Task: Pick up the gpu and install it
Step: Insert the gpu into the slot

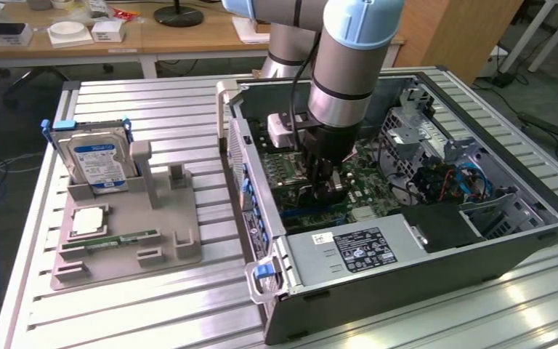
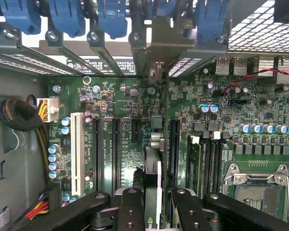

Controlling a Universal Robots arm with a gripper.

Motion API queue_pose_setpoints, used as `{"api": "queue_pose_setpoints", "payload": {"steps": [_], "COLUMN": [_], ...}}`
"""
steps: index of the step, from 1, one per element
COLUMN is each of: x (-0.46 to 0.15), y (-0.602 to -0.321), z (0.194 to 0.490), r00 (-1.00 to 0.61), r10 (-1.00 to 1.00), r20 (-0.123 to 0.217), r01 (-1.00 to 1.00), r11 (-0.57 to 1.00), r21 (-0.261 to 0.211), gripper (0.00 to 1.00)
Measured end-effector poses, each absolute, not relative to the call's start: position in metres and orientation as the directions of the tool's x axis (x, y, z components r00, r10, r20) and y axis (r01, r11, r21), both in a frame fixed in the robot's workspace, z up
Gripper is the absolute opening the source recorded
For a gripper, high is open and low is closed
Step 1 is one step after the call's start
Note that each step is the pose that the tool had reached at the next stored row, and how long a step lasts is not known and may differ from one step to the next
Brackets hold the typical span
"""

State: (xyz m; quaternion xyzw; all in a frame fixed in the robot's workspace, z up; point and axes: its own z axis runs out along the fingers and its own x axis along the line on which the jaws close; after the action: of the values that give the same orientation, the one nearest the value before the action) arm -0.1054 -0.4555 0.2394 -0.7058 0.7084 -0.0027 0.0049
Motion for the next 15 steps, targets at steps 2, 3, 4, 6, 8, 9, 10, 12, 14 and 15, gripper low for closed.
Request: {"api": "queue_pose_setpoints", "payload": {"steps": [2, 3, 4, 6, 8, 9, 10, 12, 14, 15], "x": [-0.1054, -0.1054, -0.1054, -0.1051, -0.1049, -0.1043, -0.1042, -0.1042, -0.1041, -0.1038], "y": [-0.4555, -0.4555, -0.4555, -0.4555, -0.4555, -0.4555, -0.4555, -0.4555, -0.4555, -0.4555], "z": [0.2394, 0.2394, 0.2394, 0.2394, 0.2394, 0.2394, 0.2394, 0.2394, 0.2394, 0.2394], "r00": [-0.004, -0.004, -0.004, -0.004, -0.004, -0.004, -0.004, -0.004, -0.004, -0.004], "r10": [-1.000, -1.000, -1.000, -1.000, -1.000, -1.000, -1.000, -1.000, -1.000, -1.000], "r20": [-0.003, -0.003, -0.003, -0.003, -0.003, -0.003, -0.003, -0.003, -0.003, -0.003], "r01": [-1.000, -1.000, -1.000, -1.000, -1.000, -1.000, -1.000, -1.000, -1.000, -1.000], "r11": [0.004, 0.004, 0.004, 0.004, 0.004, 0.004, 0.004, 0.004, 0.004, 0.004], "r21": [-0.011, -0.011, -0.011, -0.011, -0.011, -0.011, -0.011, -0.011, -0.011, -0.011], "gripper": [0.27, 0.27, 0.27, 0.27, 0.27, 0.27, 0.27, 0.27, 0.27, 0.27]}}
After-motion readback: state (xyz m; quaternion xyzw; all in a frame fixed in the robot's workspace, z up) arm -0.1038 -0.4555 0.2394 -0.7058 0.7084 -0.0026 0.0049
